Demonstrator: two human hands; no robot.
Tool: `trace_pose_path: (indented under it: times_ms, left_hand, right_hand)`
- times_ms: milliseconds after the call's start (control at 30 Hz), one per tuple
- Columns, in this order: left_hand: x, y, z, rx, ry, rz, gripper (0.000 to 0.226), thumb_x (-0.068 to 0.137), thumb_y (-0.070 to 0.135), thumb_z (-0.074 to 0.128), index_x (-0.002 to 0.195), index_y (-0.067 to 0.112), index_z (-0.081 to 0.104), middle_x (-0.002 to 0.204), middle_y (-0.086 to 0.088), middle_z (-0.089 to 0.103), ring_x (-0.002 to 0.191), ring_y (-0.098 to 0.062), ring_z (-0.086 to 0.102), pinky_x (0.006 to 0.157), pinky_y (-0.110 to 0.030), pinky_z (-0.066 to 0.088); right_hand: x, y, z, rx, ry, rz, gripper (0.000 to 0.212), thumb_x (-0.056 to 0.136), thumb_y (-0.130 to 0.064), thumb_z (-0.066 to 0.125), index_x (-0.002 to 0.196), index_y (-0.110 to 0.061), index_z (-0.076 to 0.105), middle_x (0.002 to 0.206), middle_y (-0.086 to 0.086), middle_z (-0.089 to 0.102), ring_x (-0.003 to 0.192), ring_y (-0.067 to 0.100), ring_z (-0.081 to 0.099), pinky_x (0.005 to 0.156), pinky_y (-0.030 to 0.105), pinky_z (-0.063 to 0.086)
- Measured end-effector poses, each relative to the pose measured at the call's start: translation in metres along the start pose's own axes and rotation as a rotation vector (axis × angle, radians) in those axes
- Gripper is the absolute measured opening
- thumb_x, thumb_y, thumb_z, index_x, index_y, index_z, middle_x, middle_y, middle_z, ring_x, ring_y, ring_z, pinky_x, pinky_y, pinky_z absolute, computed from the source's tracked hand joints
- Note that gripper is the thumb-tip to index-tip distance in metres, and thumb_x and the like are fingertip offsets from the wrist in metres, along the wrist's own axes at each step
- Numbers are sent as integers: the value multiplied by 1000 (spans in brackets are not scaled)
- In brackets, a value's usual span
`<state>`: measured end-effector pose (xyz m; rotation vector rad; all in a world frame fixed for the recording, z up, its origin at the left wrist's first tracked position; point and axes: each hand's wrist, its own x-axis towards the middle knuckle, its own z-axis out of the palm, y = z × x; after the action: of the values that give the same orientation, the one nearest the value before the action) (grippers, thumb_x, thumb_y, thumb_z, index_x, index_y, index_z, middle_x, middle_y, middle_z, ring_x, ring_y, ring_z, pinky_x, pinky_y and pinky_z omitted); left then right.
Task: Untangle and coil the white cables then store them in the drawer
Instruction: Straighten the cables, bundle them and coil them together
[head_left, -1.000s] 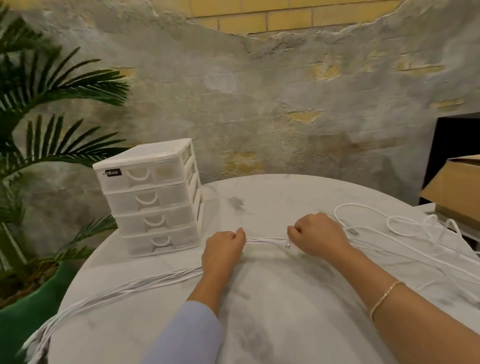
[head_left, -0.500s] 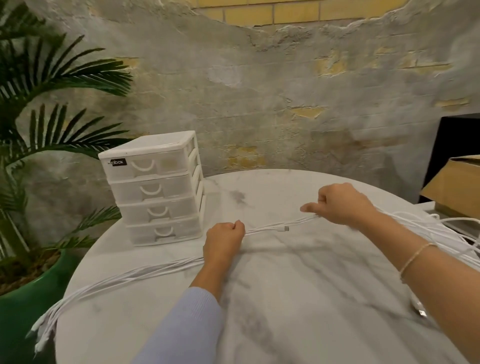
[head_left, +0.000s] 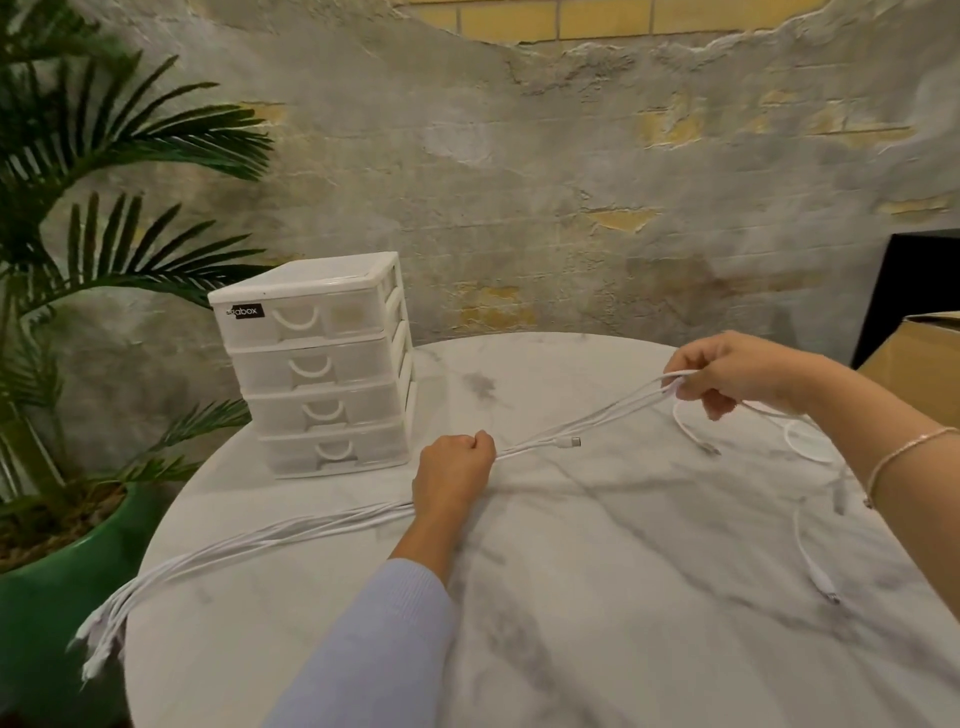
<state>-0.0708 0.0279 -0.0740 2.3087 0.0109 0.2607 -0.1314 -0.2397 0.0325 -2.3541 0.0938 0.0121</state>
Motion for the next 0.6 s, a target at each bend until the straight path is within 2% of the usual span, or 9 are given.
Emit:
trace_pose_path:
  times_ms: [67,133,200,267,367,467,533,600]
  left_hand:
    - [1,-1,1,1,0,-2,47,91,31,40,49,14,29,52,-2,31,51,-19,29,50,-27,24]
    - [1,-1,1,-1,1,-5,47,91,31,40,49,14,28,52,-2,31,51,-19,29,50,-27,24]
    - [2,0,1,-7,4,-9,48,92,31,39,49,14,28,52,-2,30,51,-19,28,49,-27,23]
    - [2,0,1,-3,6,-7,47,92,31,39,49,14,28,52,-2,30,51,-18,28,49,-27,22]
    - [2,-1,1,-7,4,-9,46,92,30,38,50,14,28,53,-2,30,52,-19,28,50,-27,23]
    - [3,-2,2,-12,15,-10,46,92,30,38,51,13,27,54,-2,29,52,-18,27,51,-28,22]
    - [3,-2,2,-6,23,-14,46,92,30,38,51,13,26,54,-2,28,52,-17,27,51,-28,22]
    - [3,-2,2,-1,26,-18,46,92,30,38,51,13,26,54,-1,28,52,-17,26,51,-27,22]
  right_hand:
    - [6,-7,3,-163,145,10,23,84,3,56,73,-15,67,66,1,60,59,15,57,59,26,42]
    - [14,-14,8,-339,297,27,25,85,-5,53,68,-21,64,70,-2,58,79,21,57,74,30,46]
    - [20,-19,11,-500,407,78,22,88,-14,53,71,-24,64,80,0,59,95,25,51,98,43,35]
    - [24,-19,11,-729,478,155,17,88,-17,52,83,-23,67,97,4,60,108,29,47,105,52,22]
    - [25,-13,8,-972,512,289,27,92,-17,45,114,-18,61,125,9,53,125,33,36,107,58,18]
    - [21,-2,-9,-961,572,487,38,94,-16,41,130,-12,50,137,16,40,129,36,30,108,56,19]
    - [14,7,-28,-843,662,603,40,94,-15,42,133,-7,47,138,19,36,129,36,29,110,54,21]
    - [10,15,-46,-758,707,640,41,94,-13,43,133,-1,45,138,21,34,129,37,27,110,53,21]
